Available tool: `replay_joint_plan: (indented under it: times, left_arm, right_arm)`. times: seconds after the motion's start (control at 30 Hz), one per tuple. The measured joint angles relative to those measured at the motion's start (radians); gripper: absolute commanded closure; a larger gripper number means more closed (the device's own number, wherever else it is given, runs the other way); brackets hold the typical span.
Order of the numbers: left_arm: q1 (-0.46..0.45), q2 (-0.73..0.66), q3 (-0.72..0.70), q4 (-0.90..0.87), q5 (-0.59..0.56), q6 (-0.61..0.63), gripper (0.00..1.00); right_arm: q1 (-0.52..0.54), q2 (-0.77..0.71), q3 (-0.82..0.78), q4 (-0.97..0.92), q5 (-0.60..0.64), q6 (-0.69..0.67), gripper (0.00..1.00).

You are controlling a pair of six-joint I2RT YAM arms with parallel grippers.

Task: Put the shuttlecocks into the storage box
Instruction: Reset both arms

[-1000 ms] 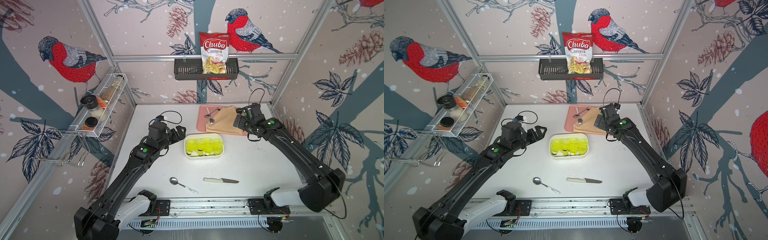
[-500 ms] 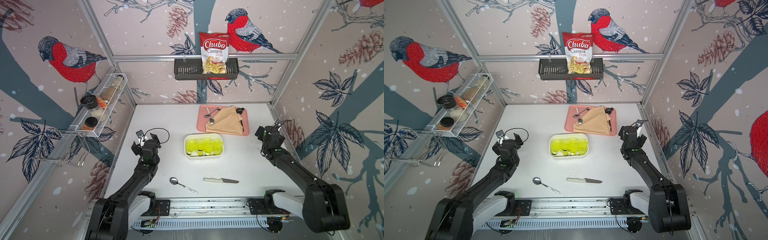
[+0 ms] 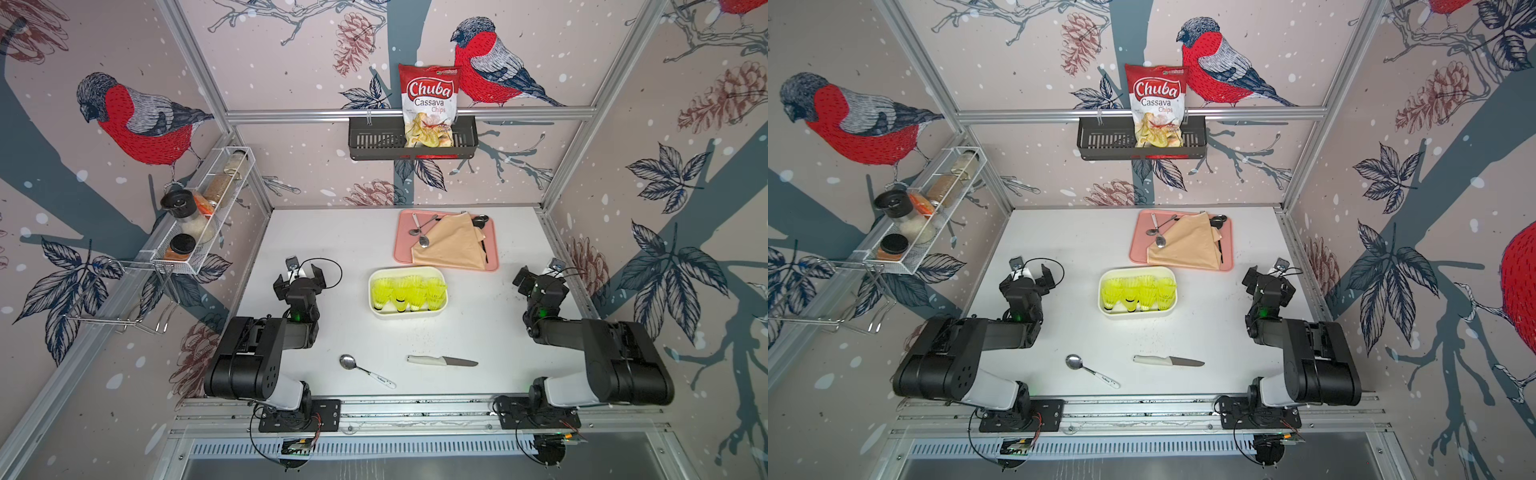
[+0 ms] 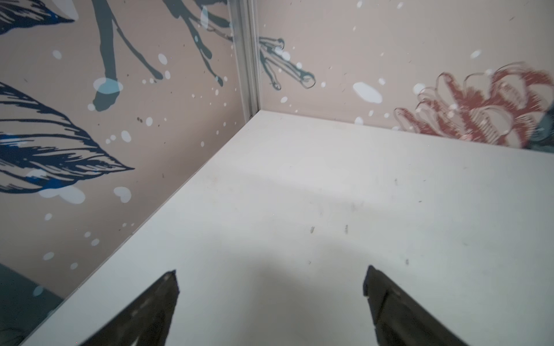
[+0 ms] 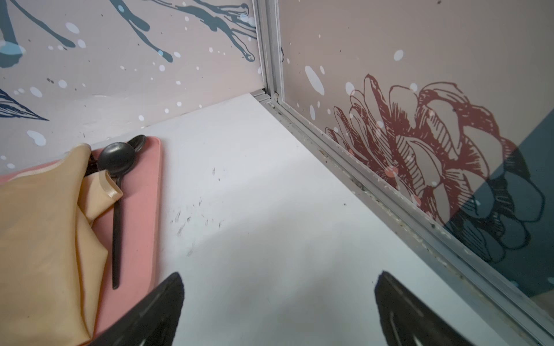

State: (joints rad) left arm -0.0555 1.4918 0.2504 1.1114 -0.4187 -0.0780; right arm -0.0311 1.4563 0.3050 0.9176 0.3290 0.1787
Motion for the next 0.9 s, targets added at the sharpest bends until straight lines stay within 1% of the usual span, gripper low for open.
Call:
replay_joint_plan:
  times: [0.07,0.1,0.13,0.2,0.27,0.33,0.4,0.47,0.63,0.9]
  left_arm:
    - [0.0,0.02,-0.1,0.125,0.024,0.005,0.0]
    - [0.001,0.058,-0.151,0.203,0.027,0.007,0.0]
    - [0.001,0.086,-0.18,0.243,0.031,0.01,0.0]
    - [0.002,0.091,-0.201,0.273,0.048,0.025,0.0]
    - [0.002,0.071,-0.157,0.305,0.051,0.024,0.0]
    - [0.008,0.069,-0.076,0.284,0.059,0.024,0.0]
    - [0.009,0.055,-0.044,0.266,0.082,0.024,0.0]
    - [0.009,0.063,-0.047,0.266,0.082,0.024,0.0]
    - [0.01,0.063,-0.046,0.232,0.105,0.027,0.0]
    - [0.008,0.064,-0.044,0.229,0.114,0.034,0.0]
  right_arm:
    - [0.009,0.004,-0.006,0.047,-0.051,-0.018,0.0]
    - [0.019,0.007,-0.024,0.093,-0.083,-0.024,0.0]
    - [0.024,0.015,-0.048,0.145,-0.098,-0.027,0.0]
    - [0.024,0.061,-0.131,0.277,-0.113,-0.044,0.0]
    - [0.024,0.064,-0.156,0.288,-0.112,-0.045,0.0]
    - [0.03,0.056,-0.135,0.314,-0.111,-0.046,0.0]
    - [0.055,0.066,-0.116,0.358,-0.093,-0.054,0.0]
    - [0.074,0.079,-0.117,0.378,-0.08,-0.073,0.0]
    - [0.076,0.081,-0.12,0.396,-0.049,-0.076,0.0]
    - [0.078,0.082,-0.121,0.412,-0.045,-0.078,0.0]
